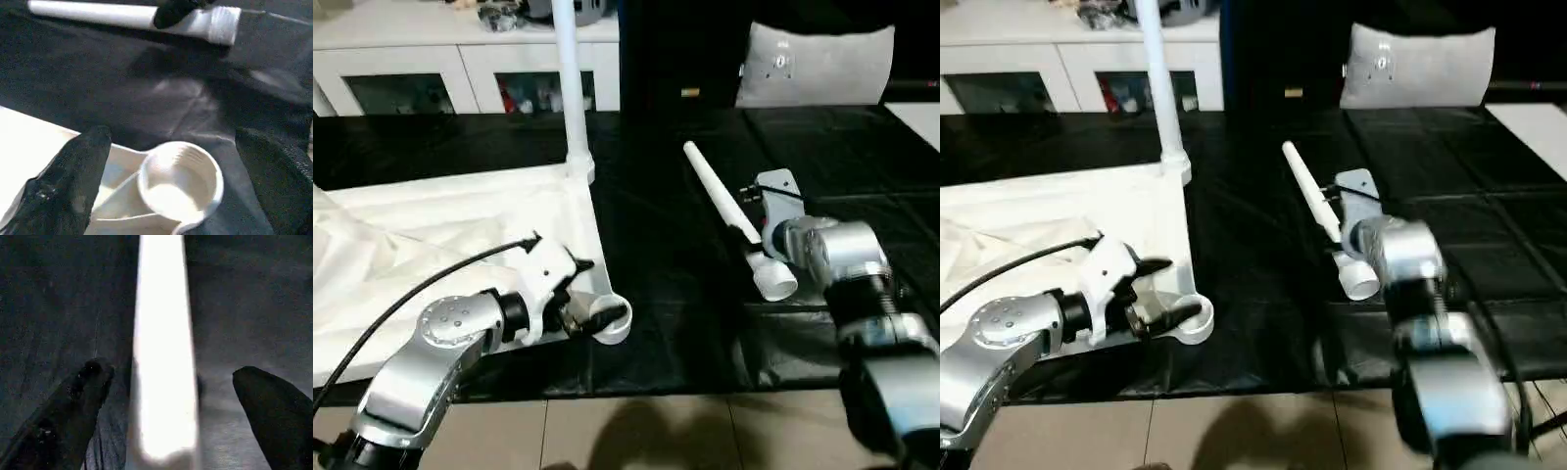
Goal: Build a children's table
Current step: Pick table leg
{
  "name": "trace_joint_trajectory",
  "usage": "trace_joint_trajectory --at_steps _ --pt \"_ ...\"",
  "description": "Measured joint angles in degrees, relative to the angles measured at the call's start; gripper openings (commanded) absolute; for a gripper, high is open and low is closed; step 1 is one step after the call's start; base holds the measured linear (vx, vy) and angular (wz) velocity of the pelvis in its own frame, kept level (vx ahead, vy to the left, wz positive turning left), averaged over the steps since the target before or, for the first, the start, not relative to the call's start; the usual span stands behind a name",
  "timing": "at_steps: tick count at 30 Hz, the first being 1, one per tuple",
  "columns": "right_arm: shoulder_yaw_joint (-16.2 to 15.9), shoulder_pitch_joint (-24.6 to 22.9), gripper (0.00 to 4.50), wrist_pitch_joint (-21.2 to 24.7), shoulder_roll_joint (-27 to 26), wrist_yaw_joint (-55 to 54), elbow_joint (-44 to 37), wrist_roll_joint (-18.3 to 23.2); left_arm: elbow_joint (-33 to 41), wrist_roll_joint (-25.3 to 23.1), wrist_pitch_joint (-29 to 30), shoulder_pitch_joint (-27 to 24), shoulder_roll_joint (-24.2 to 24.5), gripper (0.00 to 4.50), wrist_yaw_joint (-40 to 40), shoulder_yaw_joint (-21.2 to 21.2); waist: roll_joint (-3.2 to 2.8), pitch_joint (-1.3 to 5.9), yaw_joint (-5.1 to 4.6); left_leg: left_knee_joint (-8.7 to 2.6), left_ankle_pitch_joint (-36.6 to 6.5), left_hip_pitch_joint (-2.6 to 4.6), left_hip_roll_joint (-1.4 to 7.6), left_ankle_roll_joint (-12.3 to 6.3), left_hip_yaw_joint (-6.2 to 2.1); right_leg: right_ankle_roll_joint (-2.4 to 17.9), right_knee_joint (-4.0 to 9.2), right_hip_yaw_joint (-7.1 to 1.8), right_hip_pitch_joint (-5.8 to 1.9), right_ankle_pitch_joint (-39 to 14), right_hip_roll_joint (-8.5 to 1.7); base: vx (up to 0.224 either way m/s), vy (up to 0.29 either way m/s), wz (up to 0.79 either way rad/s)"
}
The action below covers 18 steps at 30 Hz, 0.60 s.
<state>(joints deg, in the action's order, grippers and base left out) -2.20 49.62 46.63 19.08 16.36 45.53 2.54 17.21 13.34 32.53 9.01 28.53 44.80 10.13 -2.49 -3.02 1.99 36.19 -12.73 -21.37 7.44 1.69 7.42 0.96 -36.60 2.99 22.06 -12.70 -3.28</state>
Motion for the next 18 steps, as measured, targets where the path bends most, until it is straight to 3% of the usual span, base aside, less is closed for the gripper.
trace_joint_trajectory --at_steps 8,18 --pt "-1.89 4.65 3.52 -2.84 0.50 6.67 11.67 -1.12 1.24 2.86 3.52 1.17 3.46 4.50 2.33 -1.83 0.22 -0.13 0.20 0.08 -0.08 0.25 0.41 0.25 0.59 0.29 -0.39 0.01 -0.02 -0.10 -0.03 0.000 0.000 0.00" --pt "-1.82 7.30 2.68 -5.12 1.57 10.07 18.26 -2.18 3.34 4.59 5.93 2.67 4.30 4.50 2.50 -3.12 0.32 -0.14 0.56 0.08 -0.01 0.26 0.59 0.33 0.94 0.39 -0.39 0.00 -0.03 -0.07 -0.06 0.000 0.000 0.00"
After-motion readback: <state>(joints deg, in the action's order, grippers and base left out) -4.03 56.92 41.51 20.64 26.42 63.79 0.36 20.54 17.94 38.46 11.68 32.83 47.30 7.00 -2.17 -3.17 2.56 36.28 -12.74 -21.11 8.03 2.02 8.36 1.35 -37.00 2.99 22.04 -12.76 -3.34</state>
